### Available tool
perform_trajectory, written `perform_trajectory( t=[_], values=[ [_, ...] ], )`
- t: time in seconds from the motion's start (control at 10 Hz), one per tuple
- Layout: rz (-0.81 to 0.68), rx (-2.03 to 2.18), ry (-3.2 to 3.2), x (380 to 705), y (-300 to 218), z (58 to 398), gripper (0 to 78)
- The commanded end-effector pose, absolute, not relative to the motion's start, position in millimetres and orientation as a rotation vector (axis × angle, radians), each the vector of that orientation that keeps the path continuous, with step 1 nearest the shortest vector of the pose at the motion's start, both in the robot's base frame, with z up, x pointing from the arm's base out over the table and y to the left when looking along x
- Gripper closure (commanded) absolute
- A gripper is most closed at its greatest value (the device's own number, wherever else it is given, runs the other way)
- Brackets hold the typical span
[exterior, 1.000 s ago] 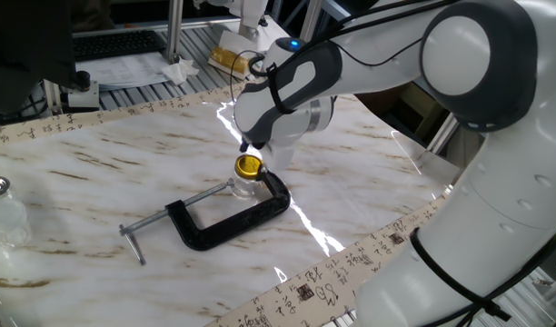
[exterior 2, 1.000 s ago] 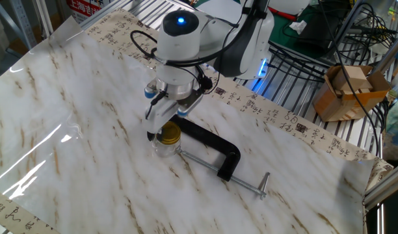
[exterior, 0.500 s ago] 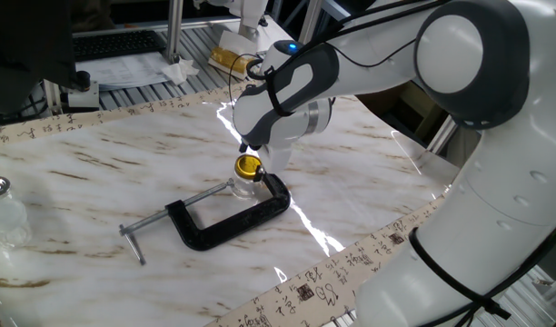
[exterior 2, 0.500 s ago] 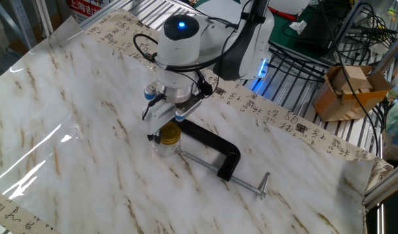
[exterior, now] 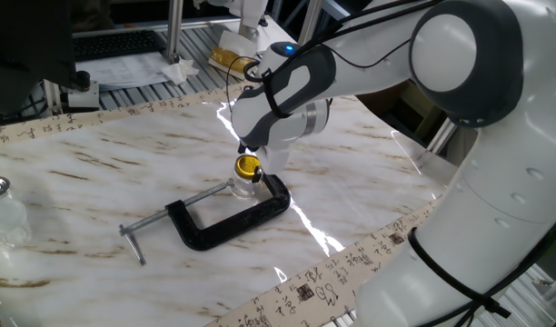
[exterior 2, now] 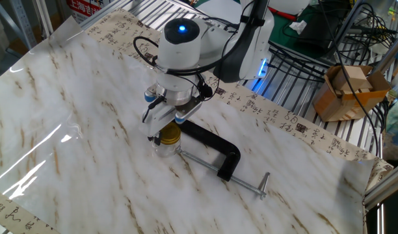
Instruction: Unscrew the lid from the jar
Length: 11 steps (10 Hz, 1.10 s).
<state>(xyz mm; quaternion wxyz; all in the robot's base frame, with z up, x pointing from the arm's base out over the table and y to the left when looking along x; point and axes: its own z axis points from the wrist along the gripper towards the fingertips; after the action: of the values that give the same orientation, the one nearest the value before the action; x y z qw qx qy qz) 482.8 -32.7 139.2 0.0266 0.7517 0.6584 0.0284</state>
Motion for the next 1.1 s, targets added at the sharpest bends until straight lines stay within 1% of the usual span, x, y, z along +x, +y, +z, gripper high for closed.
perform_trajectory(
  t=[0.1, 0.4, 0.8, 1.1],
  values=[
    [0.083, 2.333, 2.016, 483.5, -32.9, 139.9, 0.2],
    [0.081, 2.359, 1.988, 482.3, -34.9, 137.6, 0.2],
    [0.02, 2.359, 2.033, 482.3, -39.4, 134.8, 0.2],
    [0.009, 2.361, 2.033, 478.0, -37.9, 132.7, 0.2]
  ],
)
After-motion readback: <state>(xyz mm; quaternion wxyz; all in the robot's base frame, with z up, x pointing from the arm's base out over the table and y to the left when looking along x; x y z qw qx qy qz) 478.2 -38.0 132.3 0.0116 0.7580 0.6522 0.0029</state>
